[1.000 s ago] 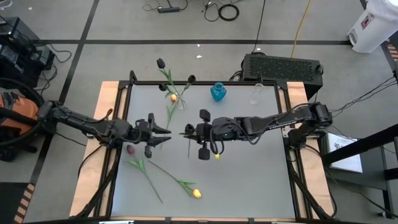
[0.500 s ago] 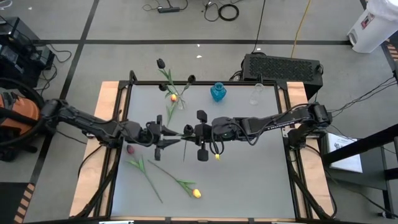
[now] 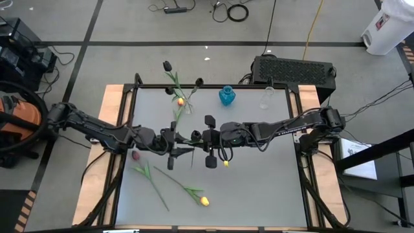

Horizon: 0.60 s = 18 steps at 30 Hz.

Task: Sort flowers into vase by color
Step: Put the black flower into the left transparent flower vase

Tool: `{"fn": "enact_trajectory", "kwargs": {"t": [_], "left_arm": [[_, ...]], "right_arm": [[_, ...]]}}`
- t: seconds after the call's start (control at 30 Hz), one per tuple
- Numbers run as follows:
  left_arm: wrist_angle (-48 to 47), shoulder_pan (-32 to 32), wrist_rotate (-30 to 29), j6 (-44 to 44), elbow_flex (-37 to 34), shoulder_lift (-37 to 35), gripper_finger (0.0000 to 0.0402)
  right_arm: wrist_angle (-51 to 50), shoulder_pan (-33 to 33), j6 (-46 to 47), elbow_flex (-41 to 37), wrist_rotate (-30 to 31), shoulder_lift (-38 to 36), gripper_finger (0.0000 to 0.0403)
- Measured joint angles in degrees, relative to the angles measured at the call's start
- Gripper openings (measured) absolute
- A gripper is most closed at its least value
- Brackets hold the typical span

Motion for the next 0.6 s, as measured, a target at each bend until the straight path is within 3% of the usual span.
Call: {"fn": "enact_trajectory", "kwargs": {"t": [0.6], "left_arm": [[-0.22,0.00,-0.01,1.20,3.08,1.27,0.0121]], "right_arm": [[-0.04,0.00,-0.13,0.00,0.01,0.00,0.0000]]}}
